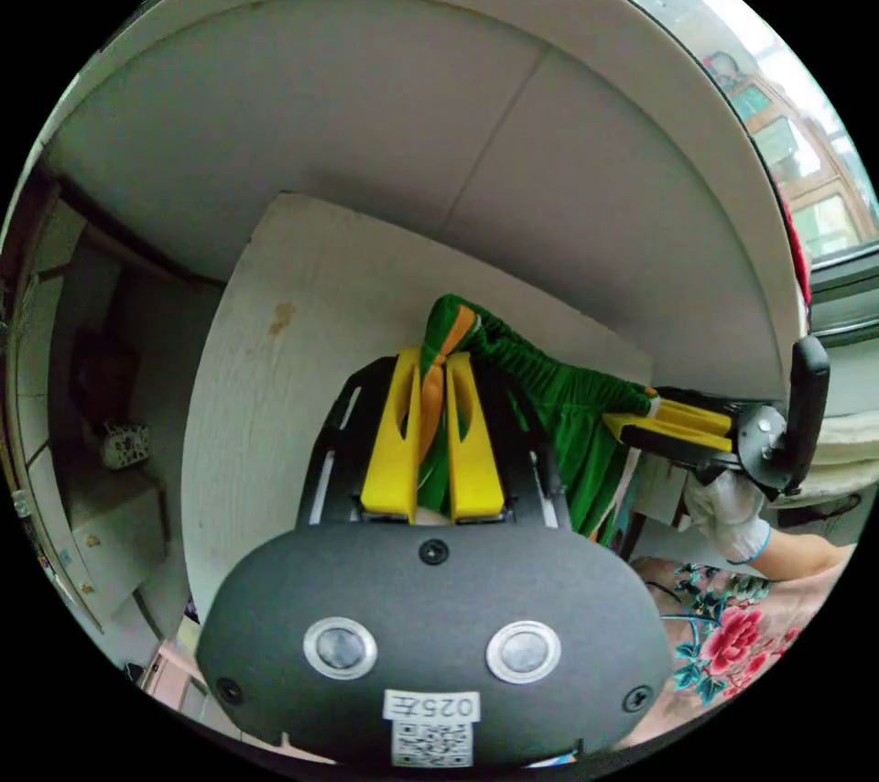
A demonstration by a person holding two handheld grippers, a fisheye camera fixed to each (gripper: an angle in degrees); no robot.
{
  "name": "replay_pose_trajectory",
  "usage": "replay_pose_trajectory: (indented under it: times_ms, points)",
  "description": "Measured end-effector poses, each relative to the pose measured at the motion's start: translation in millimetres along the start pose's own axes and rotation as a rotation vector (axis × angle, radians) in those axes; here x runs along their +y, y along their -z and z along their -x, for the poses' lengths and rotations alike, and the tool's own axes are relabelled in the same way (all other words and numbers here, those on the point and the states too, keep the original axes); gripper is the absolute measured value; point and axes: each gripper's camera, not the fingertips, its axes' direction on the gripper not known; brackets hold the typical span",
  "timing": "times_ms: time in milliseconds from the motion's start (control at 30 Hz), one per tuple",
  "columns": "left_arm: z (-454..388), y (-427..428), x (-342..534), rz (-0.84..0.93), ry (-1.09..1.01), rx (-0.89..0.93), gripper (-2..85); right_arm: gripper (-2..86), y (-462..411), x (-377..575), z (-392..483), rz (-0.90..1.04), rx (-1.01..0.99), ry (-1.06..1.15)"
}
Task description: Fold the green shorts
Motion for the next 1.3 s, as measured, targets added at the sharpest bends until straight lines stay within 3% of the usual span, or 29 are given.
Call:
replay_pose_trajectory:
  times_ms: [133,333,400,567,700,800,1000,1100,1300]
  points:
    - [11.7,7.8,21.6,-0.002,0.059,0.044,6.7,6.1,-4.3,-2.9,9.7,0.0,0.065,0.061]
    - [53.1,120.2,170.2,-0.287,0.301,0.048,8.8,9.0,32.1,9.9,9.7,-0.032,0.071,-0.012]
    - [67.8,167.0,268.2,-0.4,0.419,0.049,8.6,9.9,57.9,24.0,12.3,-0.086,0.077,-0.018]
    - [96.9,199.9,483.3,-0.351,0.775,-0.074,8.1,9.6,67.9,37.8,58.2,-0.049,0.034,0.15]
    - [102.0,190.4,672.9,-0.27,1.14,-0.107,7.9,9.2,29.1,55.9,130.2,0.093,-0.063,0.38]
    - [89.6,182.6,767.2,-0.294,1.336,-0.016,7.8,9.3,-5.2,79.7,192.9,0.232,-0.145,0.57]
    - [75.4,180.4,843.2,-0.347,1.527,0.091,8.7,10.3,-52.2,157.2,321.8,0.485,-0.33,0.997]
    - [82.6,186.7,852.2,-0.315,1.561,0.1,9.8,10.6,-69.2,202.2,367.7,0.545,-0.325,1.174]
    - [103.0,203.6,870.9,-0.23,1.684,0.103,8.8,10.5,-98.8,249.0,403.2,0.549,-0.241,1.286]
